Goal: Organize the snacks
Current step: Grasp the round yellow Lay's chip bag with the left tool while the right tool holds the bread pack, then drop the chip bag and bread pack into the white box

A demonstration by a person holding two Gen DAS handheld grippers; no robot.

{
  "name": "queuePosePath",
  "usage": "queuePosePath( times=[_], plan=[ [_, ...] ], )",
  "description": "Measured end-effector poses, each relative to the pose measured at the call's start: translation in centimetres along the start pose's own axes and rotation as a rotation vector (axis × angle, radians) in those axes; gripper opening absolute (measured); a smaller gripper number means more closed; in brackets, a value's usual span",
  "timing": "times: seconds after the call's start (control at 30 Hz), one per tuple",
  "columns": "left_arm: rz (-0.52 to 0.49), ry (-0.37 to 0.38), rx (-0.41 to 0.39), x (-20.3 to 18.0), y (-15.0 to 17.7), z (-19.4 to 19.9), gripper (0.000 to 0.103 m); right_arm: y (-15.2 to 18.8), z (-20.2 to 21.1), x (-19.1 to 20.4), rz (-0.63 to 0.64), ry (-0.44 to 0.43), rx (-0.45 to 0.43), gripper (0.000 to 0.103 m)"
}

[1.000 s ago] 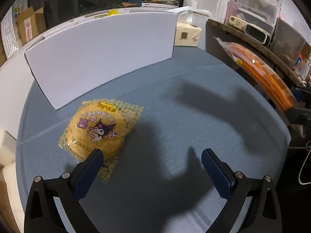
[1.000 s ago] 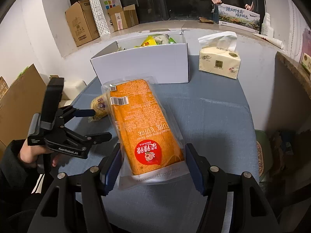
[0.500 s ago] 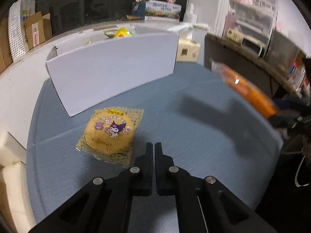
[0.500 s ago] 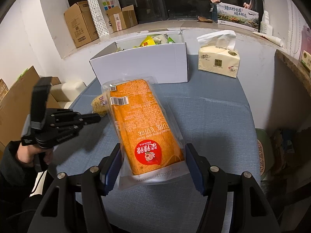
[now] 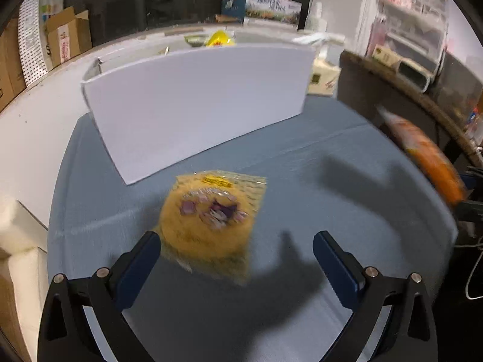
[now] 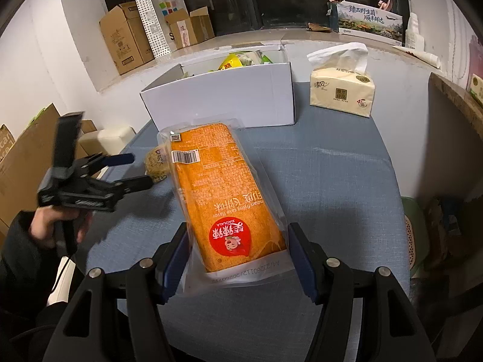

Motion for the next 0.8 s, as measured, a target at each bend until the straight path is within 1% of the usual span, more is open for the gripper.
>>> queuePosePath(
  times=[0.03,0.13,0.2,0.23,0.27,0.33,0.37,0.4,0.47,0.6,0.7,0.77,0.8],
  plan=[
    [0.000,0.002,0.010,0.4,-0.2,-0.5,0.103,0.0,0.0,0.0,-0.002,0.000,0.000,0.068],
    [0.000,-0.028,0.041,1.5,-0.9,-2.1,0.103,0.2,0.1,-0.3,-0.014,0.001,0.001,0.068],
    [-0.003,-0.020,0.056,2.0,-1.1,-2.6,0.101,0.3,0.0,-0.5,-0.023,-0.002,0.003,0.068],
    [-0.005,-0.018,0.052,2.2,-1.1,-2.7,0.096,0.3,0.0,-0.6,-0.025,-0.003,0.004,0.068],
    [-0.007,-0.026,0.051,2.2,-0.9,-2.6,0.078,0.3,-0.1,-0.6,-0.025,-0.002,0.004,0.068],
    [0.009,-0.026,0.039,2.5,-0.8,-2.2,0.078,0.2,-0.1,-0.6,-0.026,-0.003,0.005,0.068],
    [0.019,0.003,0.024,2.5,-0.7,-1.6,0.078,0.2,-0.1,-0.5,-0.026,-0.003,0.004,0.068],
    [0.021,0.013,0.005,2.4,-0.6,-0.9,0.078,0.1,-0.1,-0.5,-0.025,-0.003,0.002,0.068],
    [0.015,0.006,-0.043,2.0,-0.8,1.0,0.078,-0.1,0.1,-0.5,-0.025,-0.005,-0.005,0.068],
    [0.026,0.021,-0.178,1.7,-2.3,5.8,0.078,-1.5,0.5,-0.6,-0.045,-0.032,-0.050,0.068],
    [0.055,0.051,-0.289,2.3,-4.3,9.4,0.078,-3.8,0.7,-0.7,-0.071,-0.072,-0.100,0.068],
    [0.089,0.073,-0.360,3.1,-5.9,11.6,0.078,-6.3,1.0,-0.6,-0.087,-0.105,-0.149,0.068],
    [0.099,0.074,-0.385,3.2,-7.3,11.8,0.078,-7.1,1.0,-0.6,-0.091,-0.113,-0.165,0.068]
  ],
)
Point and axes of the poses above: each gripper's, at about its wrist camera, not at the fingertips, and z roughly against the way its jaws point, x to its left, y to its underside, the point moved 1 cm from there along -z, roughly the way its jaws point, and after that the axes turned 4 degrees about -z, right-handed, at the moved point
